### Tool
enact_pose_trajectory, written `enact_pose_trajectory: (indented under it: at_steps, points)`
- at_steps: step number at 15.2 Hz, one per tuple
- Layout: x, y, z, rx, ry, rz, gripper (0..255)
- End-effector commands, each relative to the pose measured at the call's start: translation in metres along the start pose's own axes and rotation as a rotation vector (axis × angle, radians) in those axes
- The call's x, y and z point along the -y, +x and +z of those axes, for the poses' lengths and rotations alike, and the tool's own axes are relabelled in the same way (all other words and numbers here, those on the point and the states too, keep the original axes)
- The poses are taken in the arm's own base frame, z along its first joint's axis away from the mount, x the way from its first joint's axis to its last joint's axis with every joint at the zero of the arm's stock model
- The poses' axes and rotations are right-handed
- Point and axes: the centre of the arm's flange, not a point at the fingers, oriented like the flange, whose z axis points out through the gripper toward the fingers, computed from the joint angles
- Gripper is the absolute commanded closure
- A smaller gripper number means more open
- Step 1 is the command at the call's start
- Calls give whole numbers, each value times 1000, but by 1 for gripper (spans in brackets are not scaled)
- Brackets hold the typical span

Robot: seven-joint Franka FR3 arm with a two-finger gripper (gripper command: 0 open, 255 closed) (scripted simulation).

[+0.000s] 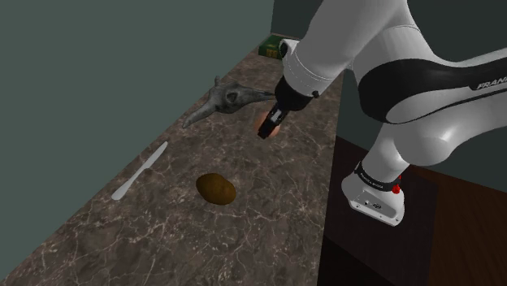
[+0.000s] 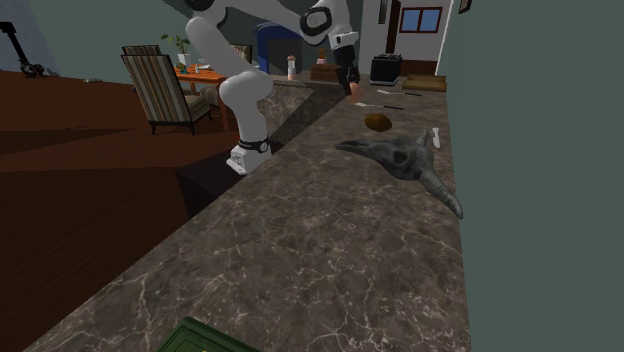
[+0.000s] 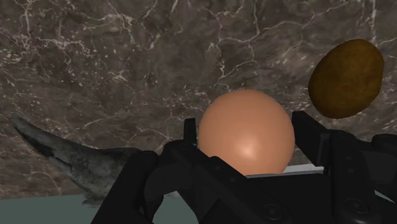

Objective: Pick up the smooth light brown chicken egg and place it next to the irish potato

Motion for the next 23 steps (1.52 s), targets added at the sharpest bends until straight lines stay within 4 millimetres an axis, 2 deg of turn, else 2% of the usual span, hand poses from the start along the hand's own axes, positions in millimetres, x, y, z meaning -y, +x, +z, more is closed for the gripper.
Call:
enact_pose_trajectory:
  at_steps: [1, 14, 15, 23]
  points:
    - [28, -3, -5, 0, 1, 1, 255]
    - [196, -24, -31, 0, 1, 1, 255]
    - [218, -27, -34, 0, 1, 1, 255]
    - [222, -42, 5, 0, 1, 1, 255]
